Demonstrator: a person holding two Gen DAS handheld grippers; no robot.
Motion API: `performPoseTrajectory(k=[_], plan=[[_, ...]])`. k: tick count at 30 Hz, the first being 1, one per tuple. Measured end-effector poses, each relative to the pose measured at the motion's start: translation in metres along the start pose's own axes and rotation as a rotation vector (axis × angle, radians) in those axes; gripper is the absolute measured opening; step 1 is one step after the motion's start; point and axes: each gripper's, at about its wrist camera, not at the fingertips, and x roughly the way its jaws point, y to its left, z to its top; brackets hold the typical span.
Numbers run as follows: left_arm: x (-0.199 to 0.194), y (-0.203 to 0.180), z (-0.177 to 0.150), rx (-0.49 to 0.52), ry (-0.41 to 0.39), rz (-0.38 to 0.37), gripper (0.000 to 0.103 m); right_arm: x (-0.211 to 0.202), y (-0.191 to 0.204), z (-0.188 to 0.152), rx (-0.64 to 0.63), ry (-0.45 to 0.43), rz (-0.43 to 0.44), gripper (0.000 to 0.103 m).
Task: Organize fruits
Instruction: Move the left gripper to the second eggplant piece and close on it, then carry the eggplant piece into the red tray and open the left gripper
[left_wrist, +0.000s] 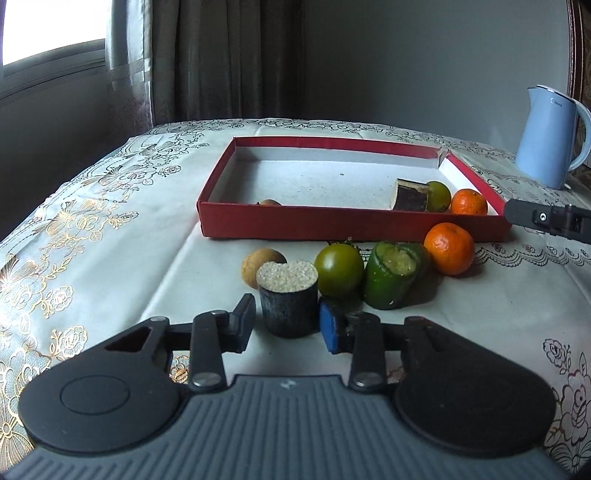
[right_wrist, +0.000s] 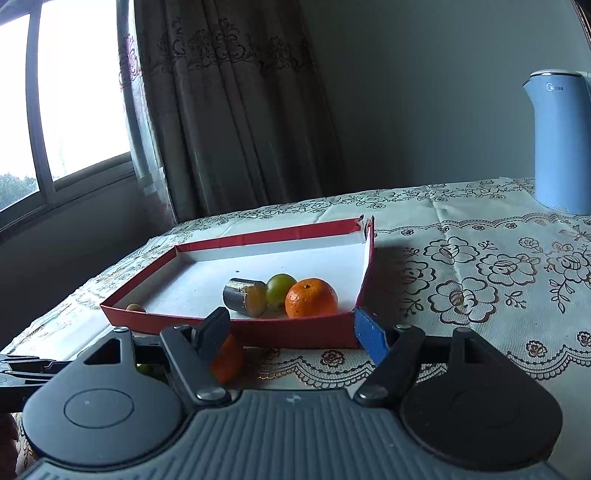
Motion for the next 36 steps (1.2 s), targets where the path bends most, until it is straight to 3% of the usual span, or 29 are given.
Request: performPoseTrajectory(k=[16,22,28,34,36], plan=[[0.000,-0.007,0.000,0.032,-0.010,0.025,0.031,0.000,0.000,0.000,0.002,0.001,0.000,0.074],[0.000,-0.007,0.000,0.035,-0.011,0.027,0.031,0.002,0.000,-0.001,-0.001,0.015,-0.010,0.083],[0.000,-0.008,0.000,0.041,-0.011,0.031,0.031,0.002,-0.003,-0.003,0.029,0.058,-0.060,0.083],[-0.005,-0.009,0.001,0.051,-0.030,0.027,0.030,0.000,0.002,-0.017,0.005,0.189,-0.108,0.083],[-0.012,-0.009,0.006,0.052,-0.050,0.018,0.030,-0.001,0.002,-0.018,0.004,0.183,-0.103,0.086]])
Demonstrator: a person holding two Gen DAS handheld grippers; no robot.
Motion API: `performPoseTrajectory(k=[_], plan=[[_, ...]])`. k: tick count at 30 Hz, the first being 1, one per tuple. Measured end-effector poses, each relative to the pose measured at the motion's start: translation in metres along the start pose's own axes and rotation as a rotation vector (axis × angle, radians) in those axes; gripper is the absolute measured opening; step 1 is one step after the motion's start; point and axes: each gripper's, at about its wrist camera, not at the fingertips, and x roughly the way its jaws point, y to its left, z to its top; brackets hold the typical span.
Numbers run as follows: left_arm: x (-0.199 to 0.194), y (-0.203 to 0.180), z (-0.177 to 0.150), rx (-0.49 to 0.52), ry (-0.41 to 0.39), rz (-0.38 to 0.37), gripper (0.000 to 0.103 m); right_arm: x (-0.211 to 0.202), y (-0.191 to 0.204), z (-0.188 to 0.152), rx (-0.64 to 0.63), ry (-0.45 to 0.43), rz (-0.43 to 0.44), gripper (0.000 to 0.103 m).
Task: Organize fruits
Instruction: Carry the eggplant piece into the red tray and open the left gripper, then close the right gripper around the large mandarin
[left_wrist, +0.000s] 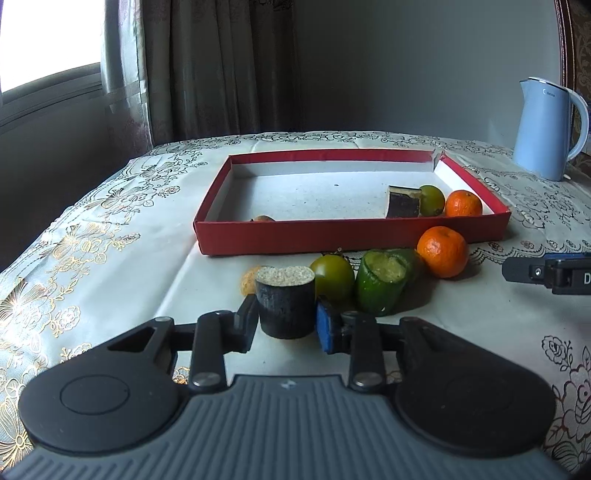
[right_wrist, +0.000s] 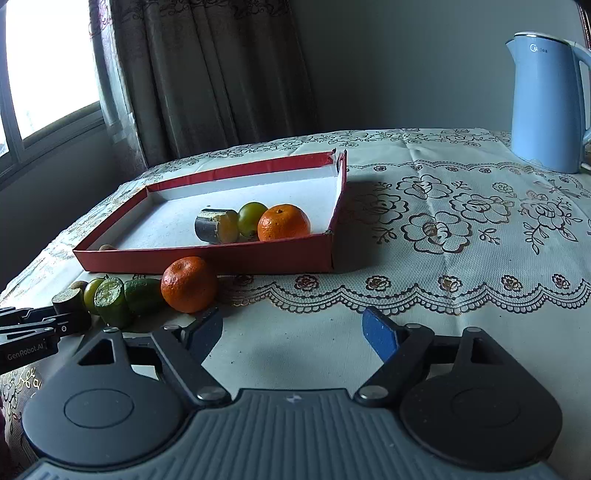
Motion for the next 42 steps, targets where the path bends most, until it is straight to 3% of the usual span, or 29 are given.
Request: performPoseTrajectory(k=[7,17,18,21,26,28,34,42], plan=[[0.002,0.001,0.048,0.019,-0.070,0.016,0.030,0.000,-0.004,0.000,0.036,-0.005,0.021,0.088],[0.058,-0.005,0.076,0.008,-0.025,0.025,0.030,0.001,-0.018,0.003,0.123,-0.024,0.078,0.088],[0.061,-0.007,0.075,0.009,-0.025,0.036,0.034,0.001,-0.018,0.003,0.123,-0.024,0.079,0.089],[0.063,-0.008,0.071,0.007,-0.034,0.060,0.061,0.002,-0.018,0.003,0.126,-0.023,0.085,0.089],[0.043,-0.001,0.057,0.017,-0.052,0.070,0.071,0.001,-0.020,0.003,0.140,-0.028,0.096,0.090],[0.029,0.005,0.047,0.020,-0.065,0.089,0.081,0.001,-0.021,0.004,0.143,-0.029,0.099,0.090],[-0.007,0.035,0.015,-0.035,-0.056,0.130,0.093,0.001,-0.020,0.003,0.144,-0.033,0.100,0.090],[-0.012,0.054,-0.013,-0.041,-0.017,0.186,0.097,0.000,-0.011,0.003,0.085,-0.033,0.077,0.090]])
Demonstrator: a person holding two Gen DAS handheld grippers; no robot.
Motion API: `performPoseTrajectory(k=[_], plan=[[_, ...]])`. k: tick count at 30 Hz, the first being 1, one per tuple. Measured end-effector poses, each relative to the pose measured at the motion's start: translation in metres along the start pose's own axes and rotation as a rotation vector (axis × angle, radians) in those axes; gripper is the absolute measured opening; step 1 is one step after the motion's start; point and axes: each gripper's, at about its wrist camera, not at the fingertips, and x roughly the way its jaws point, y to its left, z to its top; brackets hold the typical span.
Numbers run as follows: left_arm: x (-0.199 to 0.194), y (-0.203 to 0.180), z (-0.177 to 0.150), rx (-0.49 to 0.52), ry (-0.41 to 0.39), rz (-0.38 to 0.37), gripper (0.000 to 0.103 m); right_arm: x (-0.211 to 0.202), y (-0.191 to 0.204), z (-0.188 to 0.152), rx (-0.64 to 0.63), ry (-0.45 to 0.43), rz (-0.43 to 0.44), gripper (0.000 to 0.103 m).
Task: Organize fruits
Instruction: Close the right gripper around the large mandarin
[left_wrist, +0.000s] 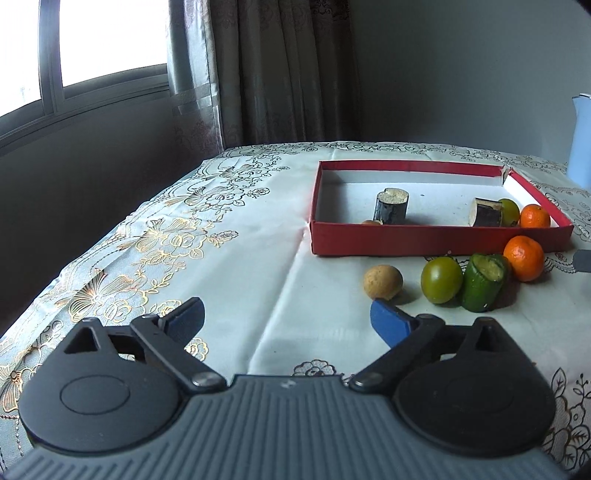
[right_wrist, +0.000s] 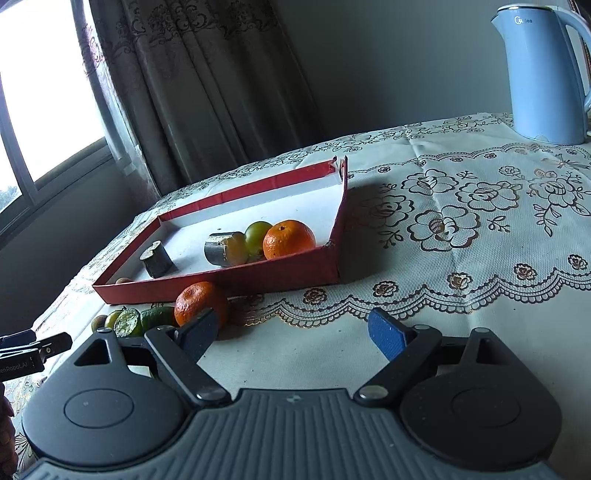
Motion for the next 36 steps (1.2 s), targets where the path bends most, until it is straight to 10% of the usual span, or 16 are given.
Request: performPoseTrajectory(k=[15,20,36], plan=[[0.016,0.004,-0.003,-0.014,0.107,-0.033,0.103,0.038,0.077,0.004,-0.334,0.071,-0.037,0.088],[0.018,0.009,-0.003,-0.046,0.123,-0.054,0.103,0.049,0.079,0.005,-0.335,0.116,-0.028,0.062],[0.020,0.012,-0.003,-0.068,0.141,-0.066,0.103,0.055,0.089,0.004,-0.353,0.113,0.005,0.042]])
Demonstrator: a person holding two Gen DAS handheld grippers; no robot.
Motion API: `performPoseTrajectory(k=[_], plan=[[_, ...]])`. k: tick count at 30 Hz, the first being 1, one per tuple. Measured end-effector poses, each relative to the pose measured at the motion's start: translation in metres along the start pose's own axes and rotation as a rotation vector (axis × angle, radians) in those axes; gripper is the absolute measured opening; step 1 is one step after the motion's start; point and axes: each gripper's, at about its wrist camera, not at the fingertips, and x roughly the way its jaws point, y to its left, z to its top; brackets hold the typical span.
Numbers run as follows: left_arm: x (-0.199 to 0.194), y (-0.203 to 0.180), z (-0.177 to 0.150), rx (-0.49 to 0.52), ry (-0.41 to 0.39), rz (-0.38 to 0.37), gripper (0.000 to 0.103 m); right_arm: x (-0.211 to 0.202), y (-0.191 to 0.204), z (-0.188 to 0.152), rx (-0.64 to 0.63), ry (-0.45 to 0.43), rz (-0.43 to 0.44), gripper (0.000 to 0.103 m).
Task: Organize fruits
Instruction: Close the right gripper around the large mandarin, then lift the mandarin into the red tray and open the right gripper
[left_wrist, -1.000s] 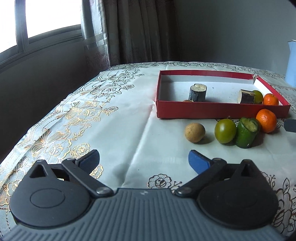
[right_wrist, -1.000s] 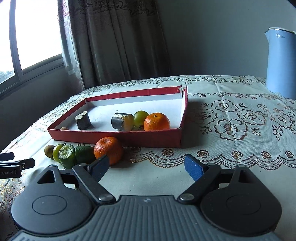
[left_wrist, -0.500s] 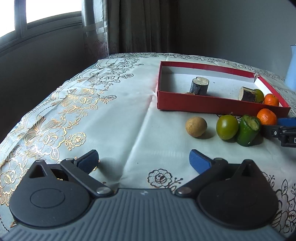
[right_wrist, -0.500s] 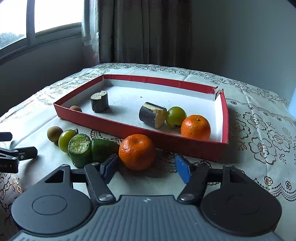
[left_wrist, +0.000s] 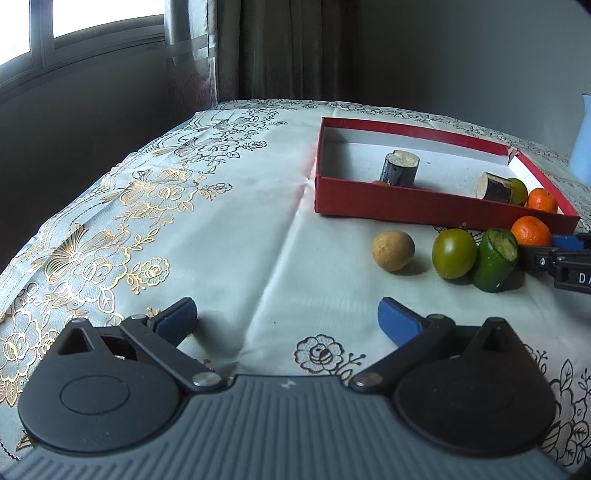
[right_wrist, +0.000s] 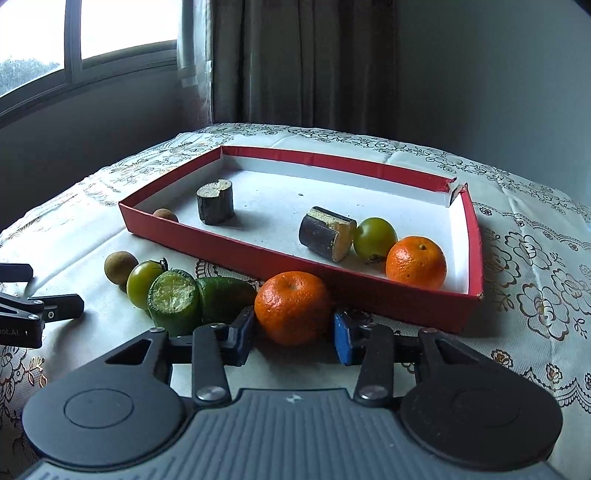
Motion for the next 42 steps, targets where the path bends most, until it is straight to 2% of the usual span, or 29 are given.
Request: performPoseTrajectory(k=[11,19,22,29,35,42], plan=[[0.000,0.000,0.000,-0.004,0.001,-0.001,0.103,-0.028,-0.011,-0.003,0.074,-0.104,-0.001,0.042],[-0.001,0.001,-0.001,-0.001,-0.001,0.003,0.103,-0.046,-0.029,0.021,0.092,-0.214,-0.058,0.042],[-0.001,0.001,-0.001,-0.001,-0.001,0.003,0.103,-0.040,-0.042,0.035,0.121,-0.226,-0.083,0.042],[-0.001,0.000,-0.001,-0.001,0.000,0.002,0.103,-0.004,-0.072,0.052,0.163,-0.187,-0.157,0.042],[0.000,0.001,-0.001,-0.005,0.001,0.000,0.103,0.021,-0.097,0.049,0.257,-0.132,-0.158,0.042],[0.001,0.001,-0.001,-0.008,0.002,-0.001,0.103,0.035,-0.101,0.044,0.263,-0.097,-0.160,0.042]])
